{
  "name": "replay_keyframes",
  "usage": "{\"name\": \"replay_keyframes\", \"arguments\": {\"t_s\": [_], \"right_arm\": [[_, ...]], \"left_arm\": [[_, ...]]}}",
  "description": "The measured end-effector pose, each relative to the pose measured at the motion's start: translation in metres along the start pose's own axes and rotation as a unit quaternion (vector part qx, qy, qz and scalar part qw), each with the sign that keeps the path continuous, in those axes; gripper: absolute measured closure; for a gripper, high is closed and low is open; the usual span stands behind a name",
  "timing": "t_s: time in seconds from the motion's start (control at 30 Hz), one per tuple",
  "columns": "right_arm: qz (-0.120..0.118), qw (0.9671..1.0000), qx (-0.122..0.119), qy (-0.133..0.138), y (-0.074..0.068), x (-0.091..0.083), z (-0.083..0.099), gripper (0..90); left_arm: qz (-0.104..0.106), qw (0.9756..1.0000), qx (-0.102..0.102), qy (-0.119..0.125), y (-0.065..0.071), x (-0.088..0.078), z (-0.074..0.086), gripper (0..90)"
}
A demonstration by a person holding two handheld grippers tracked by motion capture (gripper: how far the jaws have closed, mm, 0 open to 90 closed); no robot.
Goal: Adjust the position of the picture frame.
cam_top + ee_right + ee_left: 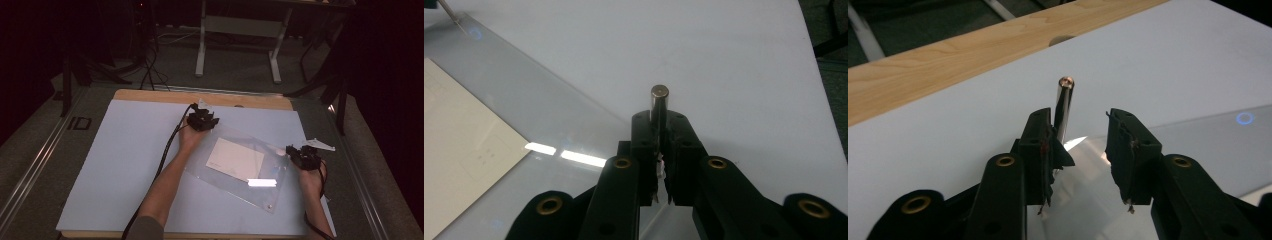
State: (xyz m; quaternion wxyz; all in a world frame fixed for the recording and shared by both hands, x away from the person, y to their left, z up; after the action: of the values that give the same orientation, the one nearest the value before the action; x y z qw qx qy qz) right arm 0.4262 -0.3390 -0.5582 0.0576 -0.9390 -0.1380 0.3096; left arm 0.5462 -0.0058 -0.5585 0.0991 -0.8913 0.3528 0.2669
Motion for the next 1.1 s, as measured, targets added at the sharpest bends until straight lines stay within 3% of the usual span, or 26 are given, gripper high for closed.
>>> {"name": "replay_keyframes", "arguments": {"t_s": [0.2, 0.3, 0.37, 0.47, 0.57, 0.7, 0.8, 1.1], "right_arm": [[-0.004, 1.0, 0.005, 0.001, 0.0, 0.001, 0.0, 84.3], [-0.007, 0.9999, 0.011, 0.002, 0.001, 0.001, 0.0, 83.9], [-0.011, 0.9998, 0.015, 0.004, 0.001, 0.001, 0.0, 83.8], [-0.013, 0.9998, 0.015, 0.004, 0.001, 0.001, 0.0, 83.7], [-0.012, 0.9998, 0.013, -0.003, 0.001, 0.001, -0.001, 83.9], [-0.026, 0.9991, 0.033, -0.006, 0.001, 0.003, -0.003, 83.3], [-0.033, 0.9986, 0.041, -0.009, -0.001, 0.004, -0.005, 83.0], [-0.042, 0.9982, 0.04, -0.015, -0.013, 0.004, -0.018, 82.4]], "left_arm": [[-0.003, 0.9999, -0.014, 0.001, -0.004, 0.008, -0.001, 71.6], [-0.01, 0.9996, -0.022, -0.017, -0.005, 0.012, -0.002, 73.8], [-0.005, 0.999, -0.041, -0.02, -0.008, 0.012, -0.002, 81.4], [-0.012, 0.9992, -0.026, -0.029, -0.008, 0.011, -0.003, 82.6], [-0.014, 0.9989, -0.028, -0.035, -0.009, 0.009, -0.003, 83.5], [-0.001, 0.9987, -0.031, -0.041, -0.012, 0.004, -0.001, 83.5], [0.009, 0.9982, -0.046, -0.037, -0.015, -0.002, 0.002, 83.1], [0.004, 0.9983, -0.05, -0.031, -0.023, -0.026, 0.001, 82.6]]}}
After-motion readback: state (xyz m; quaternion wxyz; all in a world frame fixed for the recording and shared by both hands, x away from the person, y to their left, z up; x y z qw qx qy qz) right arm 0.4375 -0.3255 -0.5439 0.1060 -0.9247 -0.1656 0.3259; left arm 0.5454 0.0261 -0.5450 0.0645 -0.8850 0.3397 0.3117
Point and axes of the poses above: each handheld gripper's, and its own axes: x roughly forward along the jaws, z roughly out of its underside, y roughly to its right, the point moved 6 cm from there along x, roughly forward along the jaws, and after that the axes turned 7 degrees about x, right-handed, at the moved point
